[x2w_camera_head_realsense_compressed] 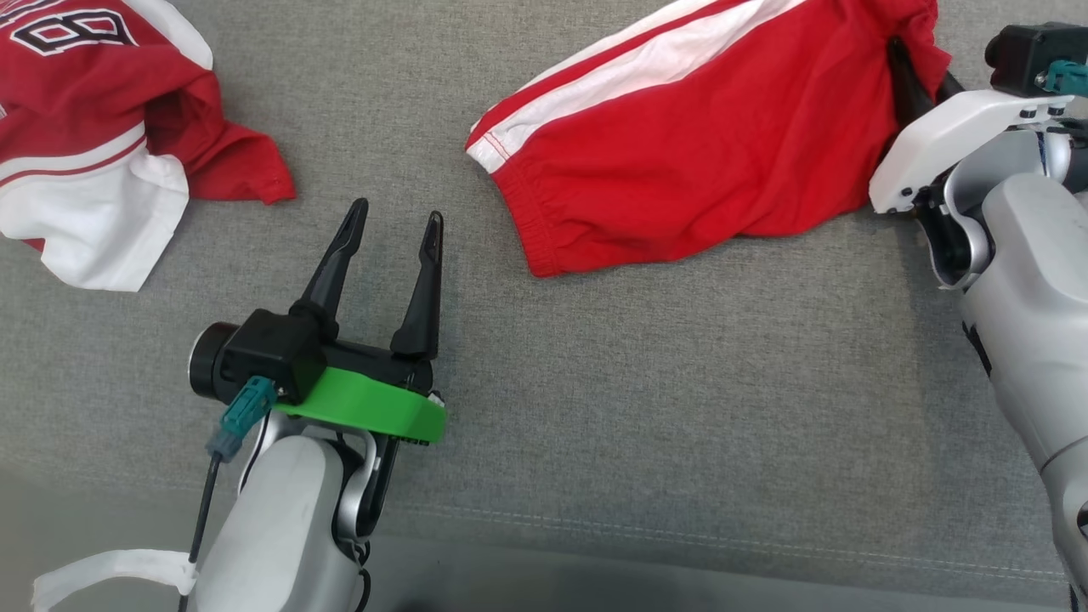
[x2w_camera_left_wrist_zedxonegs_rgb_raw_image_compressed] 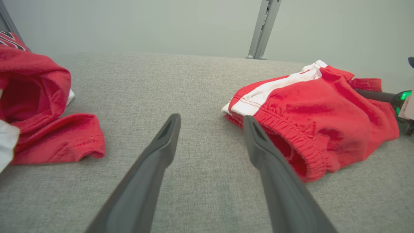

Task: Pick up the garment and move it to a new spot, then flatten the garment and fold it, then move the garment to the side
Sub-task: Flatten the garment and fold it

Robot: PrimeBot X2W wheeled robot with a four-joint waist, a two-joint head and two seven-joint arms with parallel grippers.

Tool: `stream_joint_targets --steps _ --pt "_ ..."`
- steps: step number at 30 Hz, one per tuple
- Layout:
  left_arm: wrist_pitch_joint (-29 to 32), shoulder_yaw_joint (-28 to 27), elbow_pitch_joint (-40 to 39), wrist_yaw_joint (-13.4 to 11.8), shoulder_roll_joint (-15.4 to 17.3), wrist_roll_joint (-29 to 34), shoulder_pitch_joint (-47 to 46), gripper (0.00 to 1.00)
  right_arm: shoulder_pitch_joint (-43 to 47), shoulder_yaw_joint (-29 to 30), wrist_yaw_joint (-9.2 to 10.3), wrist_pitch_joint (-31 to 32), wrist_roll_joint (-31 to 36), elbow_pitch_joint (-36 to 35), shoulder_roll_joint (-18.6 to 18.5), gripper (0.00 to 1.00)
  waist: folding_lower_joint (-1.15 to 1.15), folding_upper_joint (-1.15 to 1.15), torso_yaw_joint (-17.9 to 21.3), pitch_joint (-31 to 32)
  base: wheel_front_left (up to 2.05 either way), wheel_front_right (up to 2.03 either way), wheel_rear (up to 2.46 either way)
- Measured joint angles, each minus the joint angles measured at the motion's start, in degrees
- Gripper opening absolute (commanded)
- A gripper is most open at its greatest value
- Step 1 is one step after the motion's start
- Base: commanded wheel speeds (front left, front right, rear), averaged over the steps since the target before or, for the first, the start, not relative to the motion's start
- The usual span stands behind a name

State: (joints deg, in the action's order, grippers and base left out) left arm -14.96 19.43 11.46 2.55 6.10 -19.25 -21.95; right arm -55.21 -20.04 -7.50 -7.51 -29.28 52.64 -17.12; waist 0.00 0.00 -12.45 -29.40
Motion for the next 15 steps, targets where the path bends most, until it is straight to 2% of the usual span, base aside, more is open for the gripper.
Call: stream_joint_targets --steps 8,15 --pt "0.0 -2.0 0.5 0.5 -0.2 1.0 1.2 1.0 5.2 -0.2 -0.05 -6.0 -5.8 -1.0 1.6 0.0 0.0 0.0 2.1 1.9 0.0 0.0 0.0" --pt "0.0 -2.8 0.7 0.5 0.2 1.5 2.5 1.0 13.9 3.5 -0.14 -7.7 -9.1 -5.7 1.4 0.0 0.0 0.0 5.3 4.0 0.0 0.0 0.0"
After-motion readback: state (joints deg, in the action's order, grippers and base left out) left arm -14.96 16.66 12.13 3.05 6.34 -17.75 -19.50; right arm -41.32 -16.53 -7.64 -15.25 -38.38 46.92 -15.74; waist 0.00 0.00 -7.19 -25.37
